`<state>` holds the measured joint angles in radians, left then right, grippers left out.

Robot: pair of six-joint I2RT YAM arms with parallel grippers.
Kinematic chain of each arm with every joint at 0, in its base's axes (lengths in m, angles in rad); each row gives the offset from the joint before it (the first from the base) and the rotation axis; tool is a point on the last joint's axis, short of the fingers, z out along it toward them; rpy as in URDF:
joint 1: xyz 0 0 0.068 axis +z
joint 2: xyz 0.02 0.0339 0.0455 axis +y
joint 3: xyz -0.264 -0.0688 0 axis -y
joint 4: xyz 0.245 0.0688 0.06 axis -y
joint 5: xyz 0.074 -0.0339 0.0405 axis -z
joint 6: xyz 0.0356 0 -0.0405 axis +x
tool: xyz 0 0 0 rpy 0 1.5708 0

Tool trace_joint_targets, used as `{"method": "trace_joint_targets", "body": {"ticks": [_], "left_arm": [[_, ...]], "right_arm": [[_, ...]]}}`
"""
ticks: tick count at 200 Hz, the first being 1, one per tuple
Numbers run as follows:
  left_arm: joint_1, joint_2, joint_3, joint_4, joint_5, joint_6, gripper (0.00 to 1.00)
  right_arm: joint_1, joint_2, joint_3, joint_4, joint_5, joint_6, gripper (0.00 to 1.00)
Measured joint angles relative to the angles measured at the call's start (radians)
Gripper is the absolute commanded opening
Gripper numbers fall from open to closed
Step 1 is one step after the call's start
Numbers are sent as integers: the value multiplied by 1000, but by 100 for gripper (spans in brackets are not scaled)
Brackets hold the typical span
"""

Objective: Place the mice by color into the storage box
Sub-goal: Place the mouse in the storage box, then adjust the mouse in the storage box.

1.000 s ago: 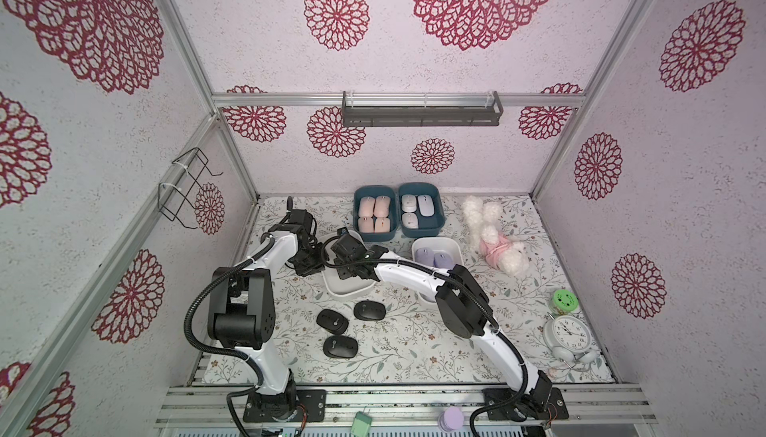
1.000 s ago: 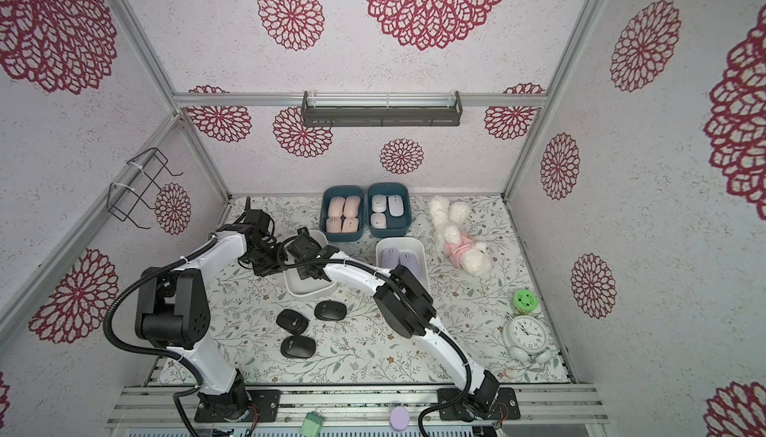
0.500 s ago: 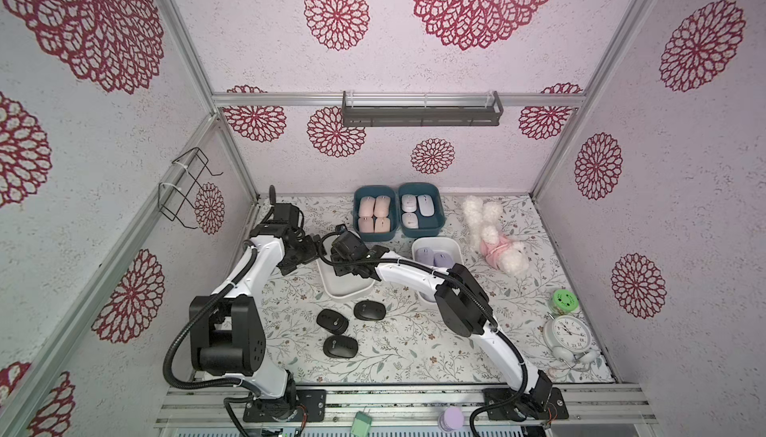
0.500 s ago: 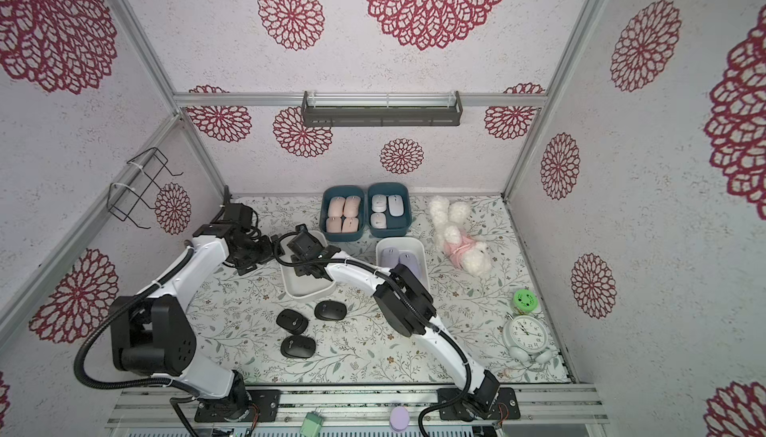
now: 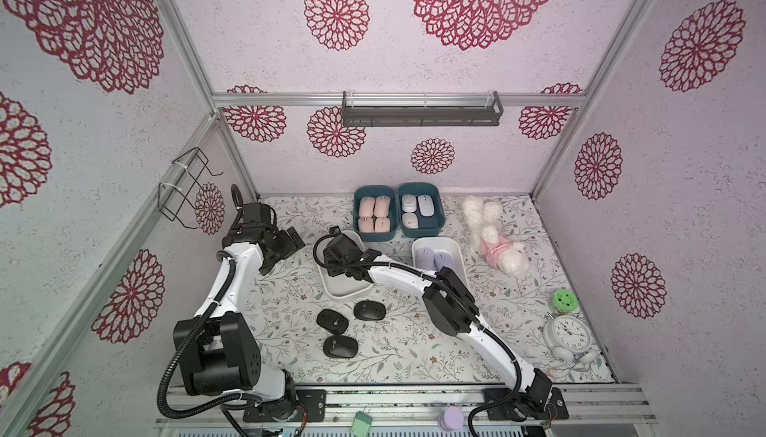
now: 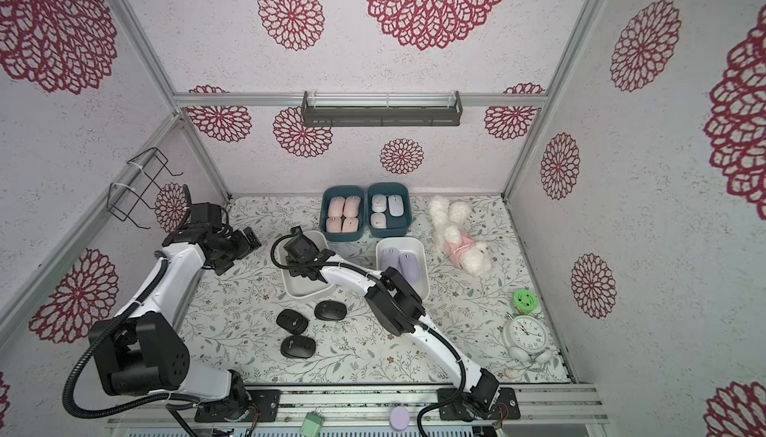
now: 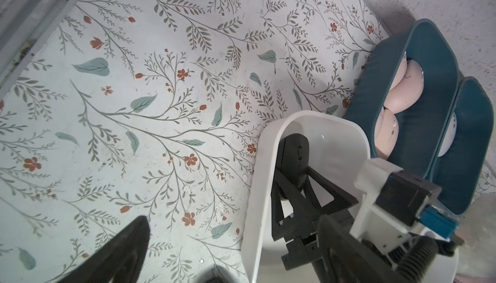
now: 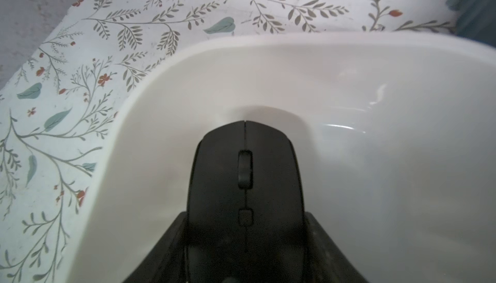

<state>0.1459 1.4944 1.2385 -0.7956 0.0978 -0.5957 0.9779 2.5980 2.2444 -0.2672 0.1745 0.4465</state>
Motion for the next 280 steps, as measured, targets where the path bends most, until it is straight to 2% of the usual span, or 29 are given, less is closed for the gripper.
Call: {"method": "trace_joint_targets", "body": {"ticks": [32, 71, 89, 131, 152, 193, 280], "left_arm": [[6, 0, -2, 21, 46, 0, 100], [18, 0, -10, 40, 110, -4, 100], [20, 0, -10, 47, 128, -7, 100], [24, 0, -11, 58, 155, -10, 100], [26, 0, -11, 59, 163, -13, 100], [27, 0, -11, 60, 174, -18, 100], [27, 0, -11, 61, 179, -18, 100]], "right_arm": [[0, 11, 36, -36, -26, 9, 72], [0, -10, 36, -75, -51, -3, 70], [0, -71, -26, -73, -57, -18, 64], [0, -278, -198, -43, -49, -71, 42], [0, -328, -242, -36, -29, -101, 33], [0, -288, -253, -39, -10, -139, 25], [0, -139, -197, -77, -53, -140, 24]]}}
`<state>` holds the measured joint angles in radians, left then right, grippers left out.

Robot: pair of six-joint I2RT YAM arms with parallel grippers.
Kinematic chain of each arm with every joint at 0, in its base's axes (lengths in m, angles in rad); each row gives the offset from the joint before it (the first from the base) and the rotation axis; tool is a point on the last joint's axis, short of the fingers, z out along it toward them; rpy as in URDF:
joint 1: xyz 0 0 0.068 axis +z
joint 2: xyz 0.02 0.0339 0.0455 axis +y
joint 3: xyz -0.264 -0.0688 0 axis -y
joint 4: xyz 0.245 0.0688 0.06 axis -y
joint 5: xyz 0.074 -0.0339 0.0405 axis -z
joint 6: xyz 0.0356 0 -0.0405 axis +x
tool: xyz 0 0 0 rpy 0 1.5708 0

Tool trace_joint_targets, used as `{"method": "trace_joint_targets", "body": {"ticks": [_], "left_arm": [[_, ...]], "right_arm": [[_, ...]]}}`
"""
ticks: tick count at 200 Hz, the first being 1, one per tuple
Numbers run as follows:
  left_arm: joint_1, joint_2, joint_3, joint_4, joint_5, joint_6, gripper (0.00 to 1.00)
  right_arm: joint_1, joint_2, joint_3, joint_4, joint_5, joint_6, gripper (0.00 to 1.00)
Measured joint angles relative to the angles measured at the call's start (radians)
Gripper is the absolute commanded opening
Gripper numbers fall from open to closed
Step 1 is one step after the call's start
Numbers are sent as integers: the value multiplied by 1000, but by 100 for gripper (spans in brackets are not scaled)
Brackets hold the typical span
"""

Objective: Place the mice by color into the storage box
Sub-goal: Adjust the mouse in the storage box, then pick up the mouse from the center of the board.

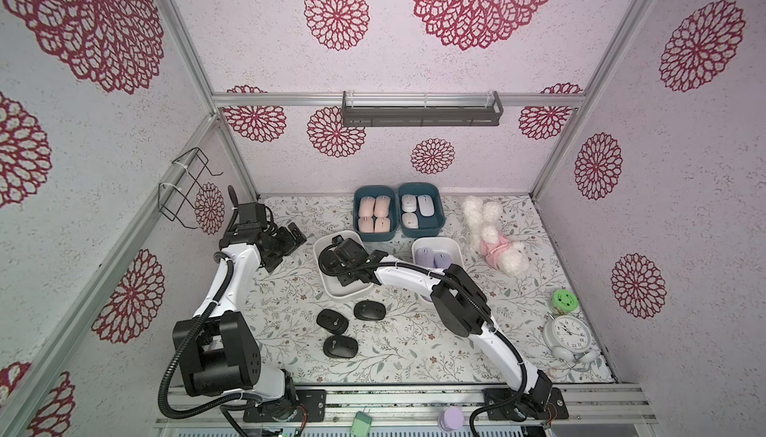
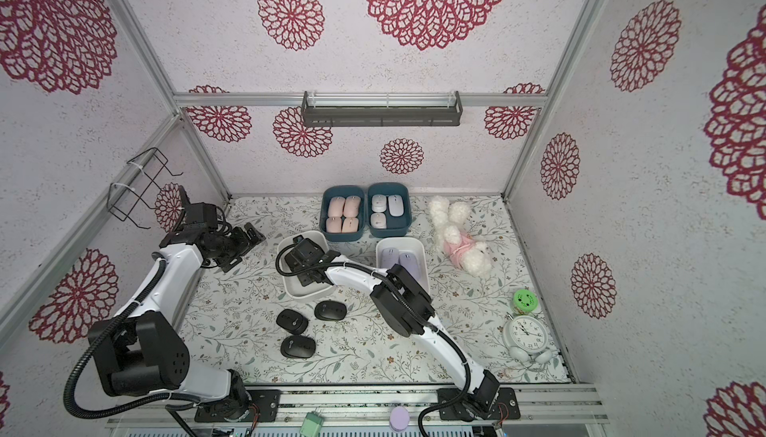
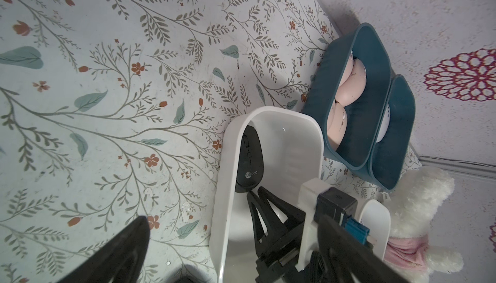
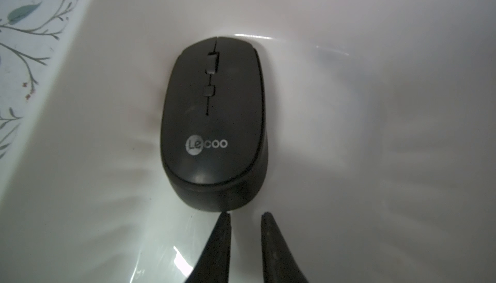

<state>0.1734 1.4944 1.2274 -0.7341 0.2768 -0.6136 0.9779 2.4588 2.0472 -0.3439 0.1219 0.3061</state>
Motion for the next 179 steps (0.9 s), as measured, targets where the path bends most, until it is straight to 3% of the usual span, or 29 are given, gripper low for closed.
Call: {"method": "trace_joint_targets", "body": {"ticks": [55, 82, 104, 130, 148, 179], "left_arm": [[0, 0, 0, 1, 6, 0, 99], [0, 0, 0, 5, 13, 0, 99], [0, -23, -21, 34, 24, -5, 98], [1, -143, -94, 94, 21, -20, 97], [2, -280, -144, 154, 1, -32, 97], [2, -493, -206, 266, -64, -77, 97]], "right_arm": [[5, -5, 9, 3, -22, -2, 25], [14, -104, -127, 11, -14, -15, 28], [26, -260, -271, 24, 6, -39, 38], [56, -489, -438, 67, 27, -76, 50], [92, -618, -544, 96, 37, -92, 51], [170, -687, -669, 92, 39, -97, 53]]}}
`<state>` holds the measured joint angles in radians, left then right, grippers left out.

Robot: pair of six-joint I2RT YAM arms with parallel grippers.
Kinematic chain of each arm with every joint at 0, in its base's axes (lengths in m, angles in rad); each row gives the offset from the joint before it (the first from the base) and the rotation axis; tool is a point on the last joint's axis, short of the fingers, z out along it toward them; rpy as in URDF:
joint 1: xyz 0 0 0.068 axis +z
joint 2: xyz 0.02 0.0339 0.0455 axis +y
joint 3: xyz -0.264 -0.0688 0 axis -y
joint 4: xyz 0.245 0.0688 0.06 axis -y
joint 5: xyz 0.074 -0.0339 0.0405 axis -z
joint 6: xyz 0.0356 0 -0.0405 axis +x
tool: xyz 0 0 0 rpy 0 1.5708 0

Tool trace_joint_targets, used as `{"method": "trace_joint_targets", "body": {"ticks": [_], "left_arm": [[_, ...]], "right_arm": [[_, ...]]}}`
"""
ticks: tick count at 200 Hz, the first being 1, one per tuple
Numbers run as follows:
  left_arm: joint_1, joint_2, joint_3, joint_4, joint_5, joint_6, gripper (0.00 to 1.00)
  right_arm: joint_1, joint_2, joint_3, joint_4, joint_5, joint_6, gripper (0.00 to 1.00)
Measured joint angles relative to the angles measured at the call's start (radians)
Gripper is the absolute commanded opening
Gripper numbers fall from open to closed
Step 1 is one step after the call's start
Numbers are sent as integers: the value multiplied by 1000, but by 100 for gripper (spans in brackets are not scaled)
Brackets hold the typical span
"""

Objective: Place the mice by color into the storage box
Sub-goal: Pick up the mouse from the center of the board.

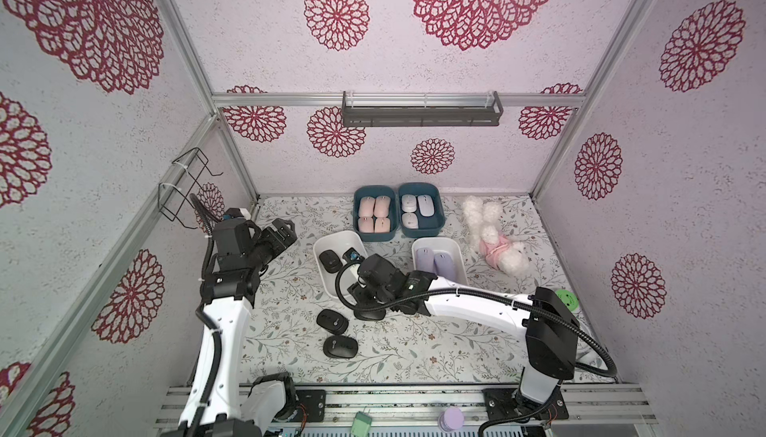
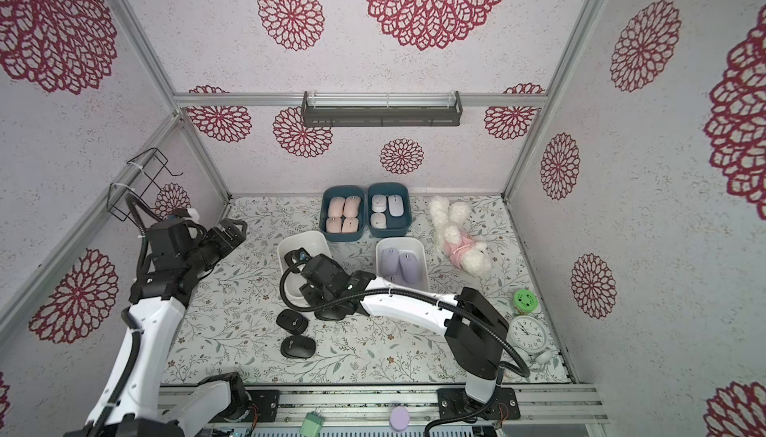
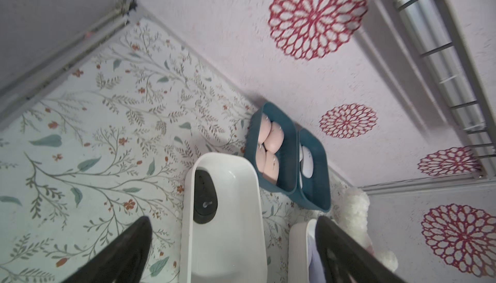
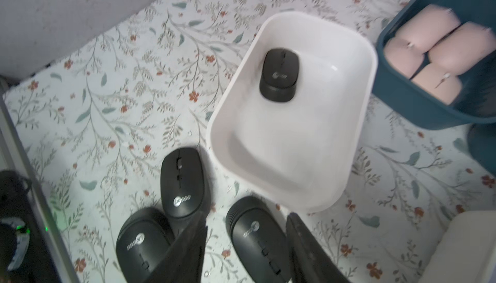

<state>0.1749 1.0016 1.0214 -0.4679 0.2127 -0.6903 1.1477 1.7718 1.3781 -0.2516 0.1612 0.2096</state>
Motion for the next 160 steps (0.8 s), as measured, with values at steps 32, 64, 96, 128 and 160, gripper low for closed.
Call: {"method": "trace_joint_targets", "body": {"ticks": [32, 64, 96, 128, 160], "left_arm": [[0, -112, -87, 122, -44, -47, 97], [-3, -98, -121, 168, -41, -61, 97], [-7, -50, -107, 166, -34, -59, 97], [-7, -41, -104, 165, -14, -58, 97], [-7, -41, -104, 167, -5, -58, 97]], "right_arm": [[68, 43, -42, -45, -8, 2, 65], [111, 127, 10, -80, -50, 2, 74], [121, 212, 67, -87, -94, 0, 79], [115, 282, 131, -90, -113, -7, 81], [98, 347, 203, -72, -122, -7, 81]]}}
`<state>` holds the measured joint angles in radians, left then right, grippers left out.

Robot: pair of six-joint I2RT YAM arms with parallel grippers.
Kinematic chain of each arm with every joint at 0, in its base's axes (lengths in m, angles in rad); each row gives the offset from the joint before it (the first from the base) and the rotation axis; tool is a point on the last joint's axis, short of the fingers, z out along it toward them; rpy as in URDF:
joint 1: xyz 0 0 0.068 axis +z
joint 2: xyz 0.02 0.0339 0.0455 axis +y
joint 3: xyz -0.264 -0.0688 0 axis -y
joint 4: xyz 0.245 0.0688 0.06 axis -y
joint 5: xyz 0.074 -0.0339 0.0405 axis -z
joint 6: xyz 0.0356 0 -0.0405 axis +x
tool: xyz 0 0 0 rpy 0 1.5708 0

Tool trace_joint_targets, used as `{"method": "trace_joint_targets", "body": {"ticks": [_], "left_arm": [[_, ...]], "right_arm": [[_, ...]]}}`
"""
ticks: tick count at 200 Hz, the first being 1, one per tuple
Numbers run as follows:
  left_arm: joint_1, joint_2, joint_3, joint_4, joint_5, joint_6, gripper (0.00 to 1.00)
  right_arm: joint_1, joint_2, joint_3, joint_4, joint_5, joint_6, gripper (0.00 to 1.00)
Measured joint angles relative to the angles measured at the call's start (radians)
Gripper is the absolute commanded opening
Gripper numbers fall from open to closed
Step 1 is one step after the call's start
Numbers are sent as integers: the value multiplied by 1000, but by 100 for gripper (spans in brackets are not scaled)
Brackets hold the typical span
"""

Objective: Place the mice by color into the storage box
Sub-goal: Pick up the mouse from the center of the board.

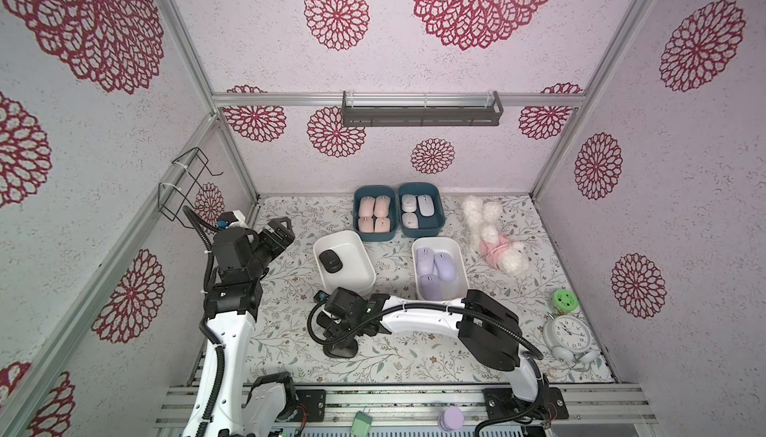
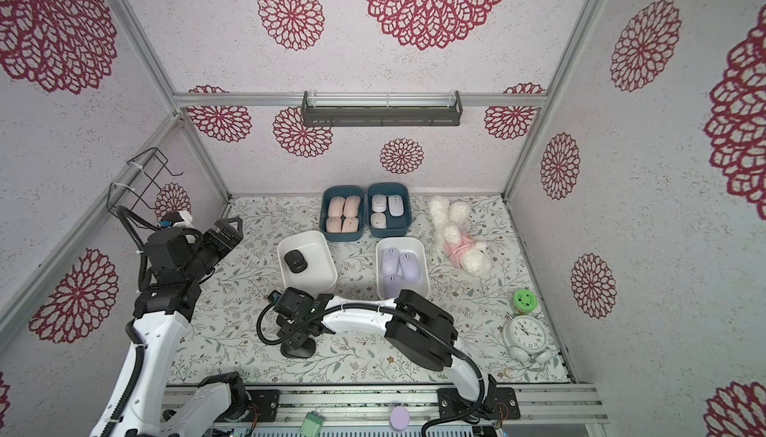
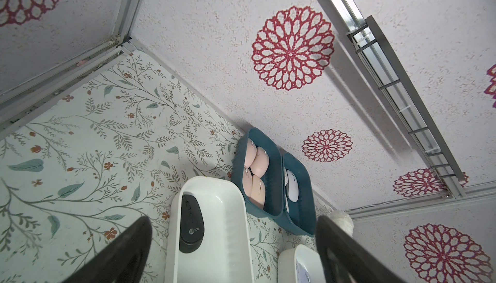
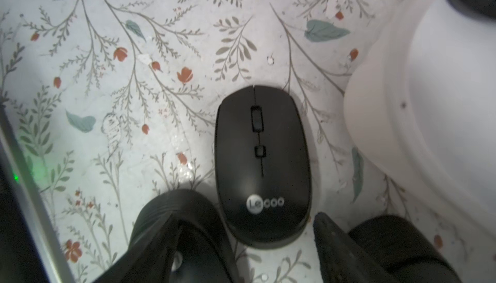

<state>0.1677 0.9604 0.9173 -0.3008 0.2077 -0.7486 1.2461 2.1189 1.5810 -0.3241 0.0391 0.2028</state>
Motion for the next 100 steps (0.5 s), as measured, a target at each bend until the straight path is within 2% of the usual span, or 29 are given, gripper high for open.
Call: {"method": "trace_joint_targets", "body": {"ticks": [51, 83, 100], "left_arm": [[-2, 14, 0, 3, 14, 0, 97], [-2, 18, 0, 3, 15, 0, 97], [-2, 19, 0, 3, 15, 0, 97]], "right_arm": [[-23, 103, 85, -5, -38, -10, 68], [-23, 103, 87, -6, -44, -19, 51], [-23, 94, 71, 8, -45, -20, 47]]}}
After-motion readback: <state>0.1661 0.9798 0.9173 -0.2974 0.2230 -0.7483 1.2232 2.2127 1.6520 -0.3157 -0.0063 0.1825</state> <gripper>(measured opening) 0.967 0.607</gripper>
